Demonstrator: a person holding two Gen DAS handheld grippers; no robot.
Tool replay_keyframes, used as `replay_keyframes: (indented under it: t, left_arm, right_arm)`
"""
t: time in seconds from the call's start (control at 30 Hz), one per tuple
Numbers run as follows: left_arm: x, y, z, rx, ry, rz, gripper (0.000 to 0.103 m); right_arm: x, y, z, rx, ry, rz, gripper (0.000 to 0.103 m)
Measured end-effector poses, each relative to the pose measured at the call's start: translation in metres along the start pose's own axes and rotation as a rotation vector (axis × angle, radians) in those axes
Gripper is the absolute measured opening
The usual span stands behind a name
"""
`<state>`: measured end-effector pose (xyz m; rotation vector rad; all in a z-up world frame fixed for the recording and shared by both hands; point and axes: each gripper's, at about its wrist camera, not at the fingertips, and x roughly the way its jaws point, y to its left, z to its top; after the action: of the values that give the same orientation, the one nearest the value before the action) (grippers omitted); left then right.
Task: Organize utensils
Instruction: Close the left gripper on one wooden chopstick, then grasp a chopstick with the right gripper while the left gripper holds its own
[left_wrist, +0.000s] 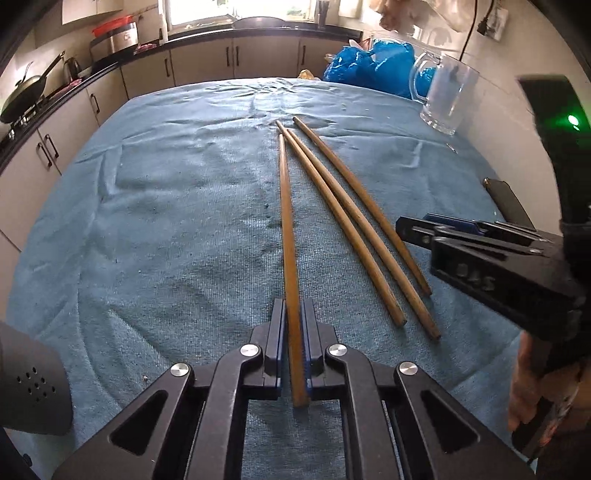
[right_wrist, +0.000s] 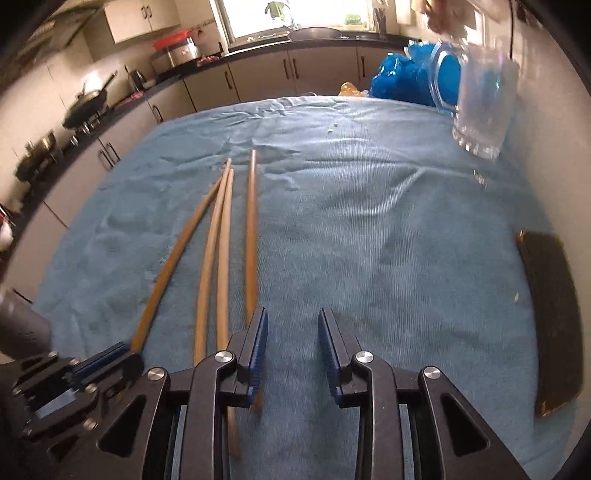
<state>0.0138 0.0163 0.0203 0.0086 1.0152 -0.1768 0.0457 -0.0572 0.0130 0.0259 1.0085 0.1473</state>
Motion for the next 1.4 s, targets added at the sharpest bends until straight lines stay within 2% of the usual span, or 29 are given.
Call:
replay_keyframes:
  t: [0.03,0.07,0.13,0.17,0.23,0.3,0.33,0.37,0.4,0.5,0.57,0.63,0.7,0.83,0.9,1.0,1.23,1.27,1.3,1.33,1.37,1.4]
  left_arm:
    - [-0.001,0.000,-0.001,-0.003,-0.001,0.000,0.007]
    - [-0.003,0.001,-0.003,-0.007,0.000,-0.004,0.007]
    - [-0.007,0.004,-0.009,-0.022,0.008,-0.027,0.007]
    - [-0.009,0.008,-0.012,-0.036,0.013,-0.046,0.007]
    - [-0.014,0.015,-0.019,-0.060,0.020,-0.074,0.007]
    - [-0.019,0.020,-0.027,-0.077,0.027,-0.090,0.007]
    - [-0.023,0.022,-0.032,-0.081,0.029,-0.094,0.007]
    - [-0.024,0.022,-0.035,-0.081,0.028,-0.095,0.007]
    - [-0.026,0.022,-0.037,-0.081,0.025,-0.095,0.007]
    - [-0.028,0.022,-0.042,-0.076,0.015,-0.087,0.007]
    - [-0.028,0.022,-0.041,-0.080,0.018,-0.085,0.007]
    - [-0.028,0.021,-0.040,-0.082,0.023,-0.086,0.007]
    - [-0.027,0.021,-0.039,-0.081,0.023,-0.083,0.007]
    - [-0.028,0.020,-0.041,-0.080,0.023,-0.080,0.007]
    - [-0.031,0.020,-0.045,-0.081,0.037,-0.090,0.007]
    - [-0.043,0.024,-0.062,-0.091,0.077,-0.136,0.007]
    - [-0.085,0.032,-0.118,-0.001,0.133,-0.198,0.007]
    - [-0.089,0.034,-0.121,0.003,0.143,-0.206,0.007]
    - [-0.094,0.037,-0.125,0.003,0.146,-0.219,0.007]
    - [-0.098,0.039,-0.126,0.003,0.141,-0.227,0.007]
    - [-0.104,0.041,-0.126,0.004,0.128,-0.231,0.007]
    - [-0.108,0.042,-0.124,0.004,0.114,-0.229,0.007]
  right_arm:
    - [0.001,0.001,0.001,-0.012,0.005,-0.036,0.021]
    - [0.001,0.004,0.001,-0.029,0.011,-0.074,0.010]
    - [0.000,0.000,0.001,-0.017,0.025,-0.068,0.007]
    - [-0.002,-0.007,0.000,0.023,0.032,-0.025,0.006]
    - [-0.006,-0.021,-0.001,0.114,0.026,0.113,0.006]
    - [-0.012,-0.027,-0.003,0.177,0.000,0.181,0.008]
    - [-0.015,-0.027,-0.002,0.180,-0.015,0.203,0.014]
    - [-0.016,-0.024,0.000,0.171,-0.024,0.208,0.024]
    - [-0.015,-0.020,0.002,0.156,-0.033,0.199,0.029]
    - [-0.005,-0.010,0.008,0.145,-0.012,0.194,0.030]
    - [0.007,0.001,0.013,0.117,0.020,0.124,0.029]
    - [0.011,0.003,0.016,0.111,0.021,0.069,0.026]
    - [0.015,0.004,0.021,0.099,0.029,0.015,0.011]
    - [0.016,0.011,0.023,0.049,0.042,-0.048,0.010]
    - [0.010,0.007,0.014,0.052,0.052,-0.056,0.009]
    - [-0.009,-0.009,-0.012,0.088,0.086,-0.025,0.008]
    - [-0.086,-0.043,-0.123,0.039,0.152,-0.012,0.009]
    - [-0.097,-0.046,-0.134,0.022,0.148,-0.002,0.013]
    - [-0.102,-0.050,-0.145,0.012,0.190,0.022,0.021]
    - [-0.105,-0.051,-0.149,0.007,0.193,0.049,0.042]
    - [-0.109,-0.052,-0.152,-0.001,0.195,0.061,0.054]
    - [-0.111,-0.052,-0.152,-0.007,0.194,0.052,0.055]
